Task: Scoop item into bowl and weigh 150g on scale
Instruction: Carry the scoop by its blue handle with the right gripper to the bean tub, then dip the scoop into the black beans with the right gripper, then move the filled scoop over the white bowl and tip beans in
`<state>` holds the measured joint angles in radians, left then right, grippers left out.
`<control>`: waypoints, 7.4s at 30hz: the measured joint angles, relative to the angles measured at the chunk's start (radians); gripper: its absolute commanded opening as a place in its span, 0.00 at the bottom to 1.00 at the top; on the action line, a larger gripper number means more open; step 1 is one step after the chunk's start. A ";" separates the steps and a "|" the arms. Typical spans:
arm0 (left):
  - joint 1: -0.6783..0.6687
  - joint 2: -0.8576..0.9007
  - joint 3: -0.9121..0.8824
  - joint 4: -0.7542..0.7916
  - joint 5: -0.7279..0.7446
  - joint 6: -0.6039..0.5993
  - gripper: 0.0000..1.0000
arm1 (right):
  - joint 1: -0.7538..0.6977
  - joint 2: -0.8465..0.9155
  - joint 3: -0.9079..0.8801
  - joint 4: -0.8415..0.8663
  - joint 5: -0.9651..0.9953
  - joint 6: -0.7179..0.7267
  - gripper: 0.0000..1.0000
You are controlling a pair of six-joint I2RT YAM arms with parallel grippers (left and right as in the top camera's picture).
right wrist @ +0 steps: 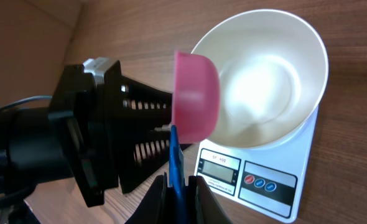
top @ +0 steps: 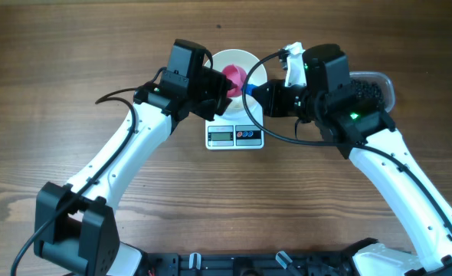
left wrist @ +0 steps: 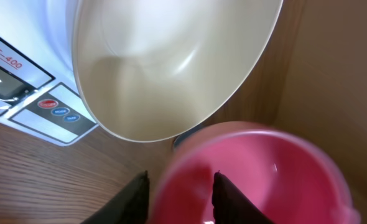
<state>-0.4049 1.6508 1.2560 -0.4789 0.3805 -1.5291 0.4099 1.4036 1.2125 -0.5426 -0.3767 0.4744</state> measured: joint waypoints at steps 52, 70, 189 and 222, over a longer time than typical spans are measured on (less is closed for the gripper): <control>0.077 -0.157 0.001 -0.090 -0.100 1.173 0.93 | -0.599 0.204 0.207 -0.443 0.459 -0.611 0.04; 0.077 -0.140 0.001 -0.090 -0.100 1.173 0.93 | -0.599 0.328 0.210 -0.447 0.293 -0.655 0.04; 0.190 -0.138 0.001 -0.075 -0.106 1.173 0.91 | -0.139 0.354 0.350 -0.403 -0.224 -0.437 0.04; 0.246 -0.138 0.001 -0.075 -0.108 1.173 0.96 | 0.171 0.354 0.350 -0.279 0.591 -0.340 0.04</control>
<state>-0.1585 1.5127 1.2568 -0.5541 0.2729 -0.3565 0.5812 1.7573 1.5627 -0.8219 0.2146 0.1345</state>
